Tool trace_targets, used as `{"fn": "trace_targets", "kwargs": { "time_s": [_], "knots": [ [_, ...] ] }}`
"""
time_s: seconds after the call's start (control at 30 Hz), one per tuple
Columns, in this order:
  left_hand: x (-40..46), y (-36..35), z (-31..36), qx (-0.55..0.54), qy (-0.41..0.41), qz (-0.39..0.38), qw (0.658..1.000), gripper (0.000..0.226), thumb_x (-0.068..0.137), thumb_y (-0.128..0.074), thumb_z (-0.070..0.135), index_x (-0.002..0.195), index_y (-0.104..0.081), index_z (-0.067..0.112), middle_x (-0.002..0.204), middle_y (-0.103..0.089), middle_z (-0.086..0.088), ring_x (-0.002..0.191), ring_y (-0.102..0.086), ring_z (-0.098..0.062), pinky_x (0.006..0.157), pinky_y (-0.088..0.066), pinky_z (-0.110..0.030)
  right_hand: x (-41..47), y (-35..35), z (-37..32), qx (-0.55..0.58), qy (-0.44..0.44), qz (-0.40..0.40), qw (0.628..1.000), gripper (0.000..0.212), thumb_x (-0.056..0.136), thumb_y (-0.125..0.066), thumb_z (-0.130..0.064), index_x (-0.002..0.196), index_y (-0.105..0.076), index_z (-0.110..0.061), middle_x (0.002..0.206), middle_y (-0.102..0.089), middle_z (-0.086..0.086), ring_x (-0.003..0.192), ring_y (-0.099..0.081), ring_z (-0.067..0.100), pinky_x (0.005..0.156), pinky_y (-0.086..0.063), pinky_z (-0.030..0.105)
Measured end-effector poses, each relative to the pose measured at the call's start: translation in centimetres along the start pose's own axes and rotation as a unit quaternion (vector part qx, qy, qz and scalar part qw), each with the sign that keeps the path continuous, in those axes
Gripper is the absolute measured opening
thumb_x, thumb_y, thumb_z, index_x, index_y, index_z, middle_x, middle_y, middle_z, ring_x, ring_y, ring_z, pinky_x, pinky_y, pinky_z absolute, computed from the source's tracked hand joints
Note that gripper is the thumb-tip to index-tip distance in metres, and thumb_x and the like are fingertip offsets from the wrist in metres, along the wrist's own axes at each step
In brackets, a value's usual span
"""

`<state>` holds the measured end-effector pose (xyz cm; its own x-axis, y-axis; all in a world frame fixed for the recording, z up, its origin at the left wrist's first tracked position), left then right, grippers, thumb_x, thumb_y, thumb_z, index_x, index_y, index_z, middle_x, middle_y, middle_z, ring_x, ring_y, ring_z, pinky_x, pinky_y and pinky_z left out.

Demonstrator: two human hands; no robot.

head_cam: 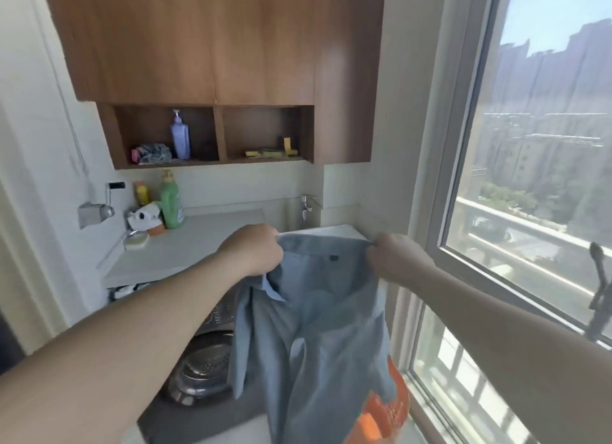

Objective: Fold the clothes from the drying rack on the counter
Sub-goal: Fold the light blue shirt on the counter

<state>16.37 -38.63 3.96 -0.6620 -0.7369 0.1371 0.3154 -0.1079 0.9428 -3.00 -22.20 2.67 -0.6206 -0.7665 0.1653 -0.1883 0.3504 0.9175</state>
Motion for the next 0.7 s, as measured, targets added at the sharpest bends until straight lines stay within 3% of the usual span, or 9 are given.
{"fn": "trace_targets", "kwargs": {
  "time_s": [0.1, 0.17, 0.27, 0.37, 0.47, 0.5, 0.57, 0.63, 0.7],
  "knots": [
    [0.6, 1.3, -3.7, -0.089, 0.017, -0.014, 0.996, 0.017, 0.087, -0.053, 0.015, 0.072, -0.046, 0.014, 0.074, -0.052, -0.001, 0.068, -0.046, -0.019, 0.058, -0.028, -0.033, 3.7, -0.5, -4.2, 0.049, 0.003, 0.016, 0.999, 0.02, 0.095, -0.044, -0.019, 0.089, -0.058, -0.006, 0.084, -0.057, 0.008, 0.078, -0.054, 0.03, 0.066, -0.043, 0.032],
    [0.9, 1.3, -6.3, -0.157, 0.03, -0.047, 0.986, 0.018, 0.087, -0.059, 0.024, 0.074, -0.048, 0.017, 0.074, -0.05, 0.0, 0.069, -0.046, -0.019, 0.061, -0.029, -0.033, 5.8, -1.5, -7.1, 0.131, -0.007, 0.0, 0.991, 0.02, 0.095, -0.045, -0.016, 0.084, -0.057, -0.005, 0.075, -0.055, 0.006, 0.066, -0.054, 0.025, 0.056, -0.045, 0.026],
    [1.4, 1.4, -11.0, -0.273, 0.054, -0.089, 0.956, 0.019, 0.078, -0.067, 0.033, 0.079, -0.056, 0.018, 0.08, -0.054, -0.004, 0.076, -0.051, -0.023, 0.069, -0.036, -0.033, 8.2, -4.2, -11.5, 0.309, -0.046, -0.038, 0.949, 0.022, 0.096, -0.047, -0.016, 0.075, -0.048, -0.01, 0.058, -0.043, 0.004, 0.043, -0.039, 0.017, 0.04, -0.032, 0.019],
    [1.8, 1.4, -14.3, -0.418, 0.072, -0.137, 0.895, 0.031, 0.067, -0.068, 0.023, 0.096, -0.069, 0.015, 0.096, -0.068, -0.011, 0.09, -0.063, -0.024, 0.078, -0.048, -0.035, 10.0, -6.7, -14.2, 0.428, -0.079, -0.049, 0.899, 0.014, 0.094, -0.046, -0.019, 0.085, -0.047, -0.008, 0.045, -0.032, 0.004, 0.033, -0.027, 0.016, 0.042, -0.023, 0.019],
    [2.9, 1.4, -17.3, -0.493, 0.062, -0.152, 0.854, 0.048, 0.062, -0.053, 0.003, 0.107, -0.068, 0.007, 0.095, -0.069, -0.009, 0.088, -0.066, -0.02, 0.076, -0.054, -0.031, 12.7, -9.5, -16.2, 0.448, -0.078, -0.057, 0.889, 0.012, 0.095, -0.045, -0.02, 0.093, -0.049, -0.008, 0.05, -0.033, 0.005, 0.032, -0.028, 0.015, 0.042, -0.023, 0.018],
    [3.6, 1.3, -18.6, -0.486, 0.062, -0.147, 0.86, 0.048, 0.066, -0.05, -0.004, 0.109, -0.068, 0.008, 0.096, -0.07, -0.008, 0.09, -0.067, -0.019, 0.078, -0.055, -0.032, 13.8, -10.5, -16.9, 0.449, -0.075, -0.062, 0.888, 0.013, 0.094, -0.045, -0.02, 0.094, -0.05, -0.008, 0.052, -0.034, 0.005, 0.034, -0.029, 0.015, 0.043, -0.024, 0.019],
    [5.0, 1.3, -20.6, -0.404, 0.042, -0.114, 0.907, 0.049, 0.074, -0.053, -0.009, 0.111, -0.068, 0.019, 0.104, -0.071, -0.005, 0.098, -0.067, -0.019, 0.088, -0.054, -0.036, 15.7, -11.9, -17.6, 0.447, -0.064, -0.067, 0.889, 0.013, 0.092, -0.045, -0.019, 0.093, -0.05, -0.007, 0.055, -0.033, 0.005, 0.041, -0.03, 0.016, 0.044, -0.024, 0.019],
    [7.0, 1.2, -22.5, -0.297, 0.022, -0.072, 0.952, 0.043, 0.075, -0.067, 0.003, 0.11, -0.066, 0.027, 0.108, -0.072, 0.001, 0.1, -0.068, -0.017, 0.096, -0.057, -0.038, 18.1, -13.2, -18.5, 0.433, -0.042, -0.071, 0.898, 0.01, 0.089, -0.046, -0.017, 0.087, -0.051, -0.009, 0.059, -0.034, 0.007, 0.049, -0.031, 0.018, 0.046, -0.023, 0.021],
    [8.5, 1.2, -23.9, -0.233, 0.028, -0.033, 0.972, 0.033, 0.081, -0.076, 0.012, 0.108, -0.065, 0.027, 0.105, -0.073, 0.005, 0.095, -0.071, -0.015, 0.094, -0.058, -0.043, 19.9, -13.7, -19.3, 0.41, -0.009, -0.065, 0.91, 0.008, 0.085, -0.049, -0.018, 0.082, -0.052, -0.011, 0.064, -0.037, 0.008, 0.056, -0.036, 0.02, 0.05, -0.023, 0.025]
  ]
}}
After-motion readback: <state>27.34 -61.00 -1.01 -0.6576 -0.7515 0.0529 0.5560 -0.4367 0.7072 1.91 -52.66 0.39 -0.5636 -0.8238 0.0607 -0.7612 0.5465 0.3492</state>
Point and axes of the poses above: each hand's wrist, its own x-axis towards the middle knuckle, its own y-axis out of the back of the hand, z = x × y, the point moved 7 cm from there along x, towards the middle knuckle
